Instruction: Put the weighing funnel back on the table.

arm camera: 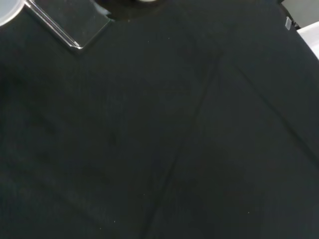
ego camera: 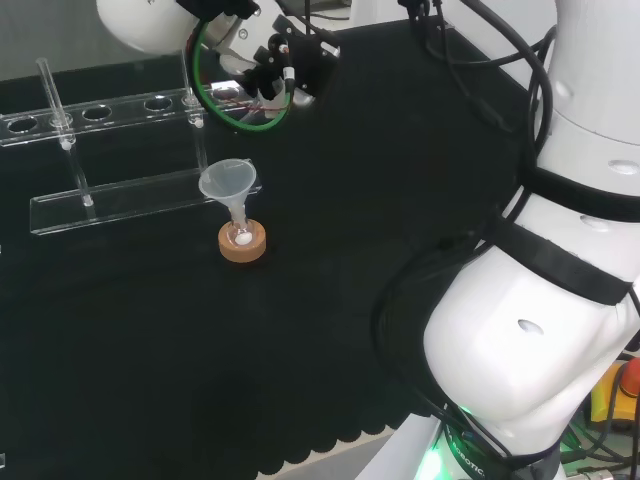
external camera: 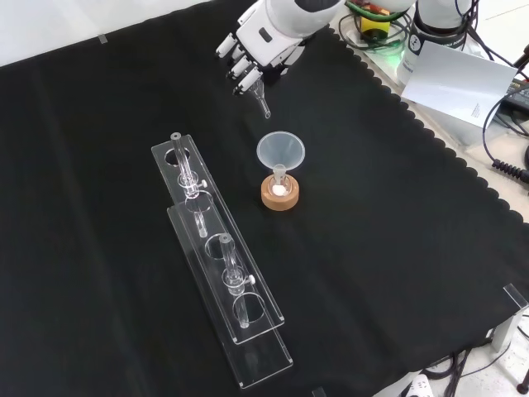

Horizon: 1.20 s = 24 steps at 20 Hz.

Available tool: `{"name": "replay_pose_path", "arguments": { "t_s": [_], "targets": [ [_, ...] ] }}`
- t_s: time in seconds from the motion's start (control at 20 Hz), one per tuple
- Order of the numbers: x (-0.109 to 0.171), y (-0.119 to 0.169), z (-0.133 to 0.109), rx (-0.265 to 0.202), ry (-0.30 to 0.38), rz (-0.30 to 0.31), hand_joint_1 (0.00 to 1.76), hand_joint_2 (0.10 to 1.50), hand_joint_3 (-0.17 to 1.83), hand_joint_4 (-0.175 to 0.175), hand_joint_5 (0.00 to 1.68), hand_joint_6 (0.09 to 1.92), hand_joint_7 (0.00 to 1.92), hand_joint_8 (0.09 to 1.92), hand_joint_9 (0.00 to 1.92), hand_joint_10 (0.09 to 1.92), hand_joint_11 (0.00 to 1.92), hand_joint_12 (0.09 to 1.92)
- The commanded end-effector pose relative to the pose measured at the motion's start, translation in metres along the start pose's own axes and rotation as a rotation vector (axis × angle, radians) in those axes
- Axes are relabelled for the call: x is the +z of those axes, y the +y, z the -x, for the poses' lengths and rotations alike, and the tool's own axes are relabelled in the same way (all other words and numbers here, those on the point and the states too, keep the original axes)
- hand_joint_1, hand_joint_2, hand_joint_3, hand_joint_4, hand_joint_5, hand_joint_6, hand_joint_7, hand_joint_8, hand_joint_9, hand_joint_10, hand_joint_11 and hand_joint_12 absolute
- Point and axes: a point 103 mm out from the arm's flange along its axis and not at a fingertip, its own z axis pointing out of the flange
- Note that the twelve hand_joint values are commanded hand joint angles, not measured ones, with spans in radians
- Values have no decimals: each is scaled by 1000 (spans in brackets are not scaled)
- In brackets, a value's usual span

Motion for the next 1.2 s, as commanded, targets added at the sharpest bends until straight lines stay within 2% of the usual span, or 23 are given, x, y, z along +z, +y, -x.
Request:
{"name": "replay_pose_path", "arguments": {
  "t_s": [0.05,0.25,0.65,0.95,1.2],
  "targets": [
    [13,0,5,-18,31,7,1088,1110,-175,175,1174,719,1196,419,1318,189,834,1024],
    [24,4,5,-17,65,-21,1088,1110,-175,175,1174,719,1195,419,1318,188,834,1025],
    [50,11,10,-16,183,-62,1088,1110,-175,175,1174,719,1195,418,1318,186,833,1026],
    [76,16,14,-7,228,-95,1088,1111,-175,173,1173,720,1195,417,1319,185,833,1026],
    [102,24,13,-40,291,-108,1089,1111,-175,169,1172,721,1194,417,1319,184,835,1028]
  ]
}}
